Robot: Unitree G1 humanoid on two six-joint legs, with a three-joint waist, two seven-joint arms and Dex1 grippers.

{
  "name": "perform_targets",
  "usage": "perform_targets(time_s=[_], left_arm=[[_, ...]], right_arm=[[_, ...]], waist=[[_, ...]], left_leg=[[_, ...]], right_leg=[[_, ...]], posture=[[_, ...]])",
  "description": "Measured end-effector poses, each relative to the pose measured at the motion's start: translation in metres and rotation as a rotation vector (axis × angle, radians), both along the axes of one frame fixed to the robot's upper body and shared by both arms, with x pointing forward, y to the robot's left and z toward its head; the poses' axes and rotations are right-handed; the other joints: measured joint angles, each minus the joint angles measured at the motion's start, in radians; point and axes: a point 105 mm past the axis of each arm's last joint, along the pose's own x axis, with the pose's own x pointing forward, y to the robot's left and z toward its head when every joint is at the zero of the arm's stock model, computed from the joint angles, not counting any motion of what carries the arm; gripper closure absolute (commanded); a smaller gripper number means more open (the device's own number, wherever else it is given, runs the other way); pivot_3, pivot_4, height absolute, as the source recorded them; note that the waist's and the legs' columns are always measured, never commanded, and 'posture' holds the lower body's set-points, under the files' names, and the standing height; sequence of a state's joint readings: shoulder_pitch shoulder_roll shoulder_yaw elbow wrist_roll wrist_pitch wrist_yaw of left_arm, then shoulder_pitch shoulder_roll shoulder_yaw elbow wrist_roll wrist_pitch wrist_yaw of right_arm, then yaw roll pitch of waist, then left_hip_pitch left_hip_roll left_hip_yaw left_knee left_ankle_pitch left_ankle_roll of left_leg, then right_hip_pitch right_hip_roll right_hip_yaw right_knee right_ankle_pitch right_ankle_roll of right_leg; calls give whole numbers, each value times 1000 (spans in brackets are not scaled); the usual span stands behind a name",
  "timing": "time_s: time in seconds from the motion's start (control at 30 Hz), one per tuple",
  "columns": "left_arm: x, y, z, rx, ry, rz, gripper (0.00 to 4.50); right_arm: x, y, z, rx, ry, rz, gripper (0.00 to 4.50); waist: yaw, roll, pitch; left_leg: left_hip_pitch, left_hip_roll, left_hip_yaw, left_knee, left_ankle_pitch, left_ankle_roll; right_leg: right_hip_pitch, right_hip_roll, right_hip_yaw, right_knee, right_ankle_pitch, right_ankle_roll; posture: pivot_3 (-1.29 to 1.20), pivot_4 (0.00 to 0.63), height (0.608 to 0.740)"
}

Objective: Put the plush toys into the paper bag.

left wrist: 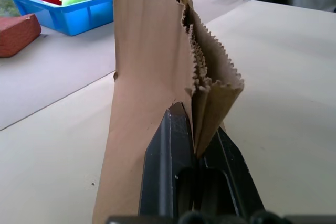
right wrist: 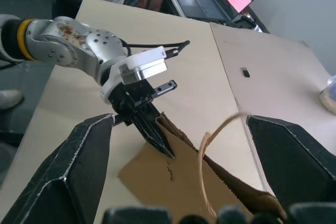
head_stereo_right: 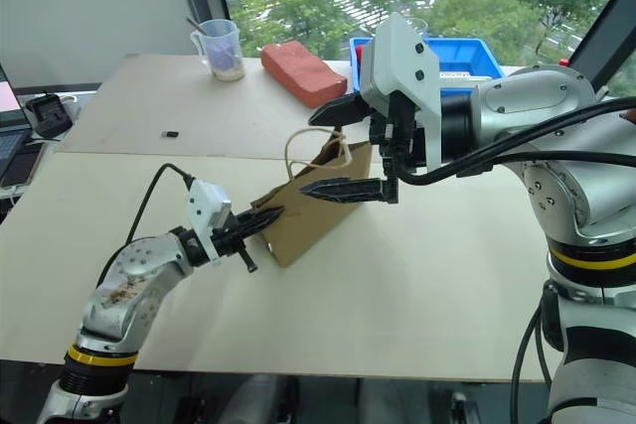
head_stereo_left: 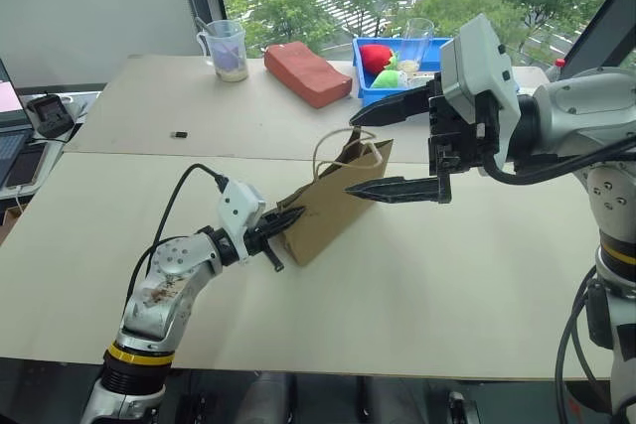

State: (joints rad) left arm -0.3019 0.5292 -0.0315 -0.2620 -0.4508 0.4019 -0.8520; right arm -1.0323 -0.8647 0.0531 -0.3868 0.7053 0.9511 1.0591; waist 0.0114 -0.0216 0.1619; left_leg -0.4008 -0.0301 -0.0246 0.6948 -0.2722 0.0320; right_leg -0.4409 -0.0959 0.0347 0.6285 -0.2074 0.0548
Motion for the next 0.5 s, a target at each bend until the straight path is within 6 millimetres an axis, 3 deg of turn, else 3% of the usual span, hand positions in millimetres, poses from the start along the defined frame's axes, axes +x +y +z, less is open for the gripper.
perform_targets(time_s=[0.1, 0.2, 0.33, 0.43, 0.5], left_arm=[[-4, 3, 24, 14, -23, -190, 4464], [-5, -2, 32, 25, -27, -363, 4464], [6, -12, 13, 70, 12, -509, 4464], [16, -14, -12, 102, 53, -540, 4464], [19, -17, -17, 105, 37, -562, 4464]], right_arm=[[-2, -24, 28, 21, -16, -79, 0], [-2, -39, 29, 3, 53, -103, 0], [2, -54, 25, 2, 123, -166, 0], [2, -58, 13, -24, 160, -180, 0], [0, -59, 7, -42, 177, -182, 0]], waist=[[3, 0, 0], [-1, 0, 0], [-5, 0, 0], [-9, 0, 0], [-11, 0, 0]], left_leg=[[1, 1, 0, -1, -1, 1], [2, 0, 1, 0, -2, 3], [2, -1, 3, 0, -2, 3], [1, 0, 3, 0, -2, 3], [-1, 1, 3, 1, -2, 3]], right_leg=[[3, 0, -3, -3, 0, 0], [4, 0, -3, -5, 0, 0], [4, 1, -2, -4, 0, 0], [2, 1, -2, -3, 0, 0], [1, 1, -2, -2, 0, 0]], posture=[[0, 150, 740], [0, 150, 740], [0, 150, 740], [0, 150, 740], [0, 150, 740]])
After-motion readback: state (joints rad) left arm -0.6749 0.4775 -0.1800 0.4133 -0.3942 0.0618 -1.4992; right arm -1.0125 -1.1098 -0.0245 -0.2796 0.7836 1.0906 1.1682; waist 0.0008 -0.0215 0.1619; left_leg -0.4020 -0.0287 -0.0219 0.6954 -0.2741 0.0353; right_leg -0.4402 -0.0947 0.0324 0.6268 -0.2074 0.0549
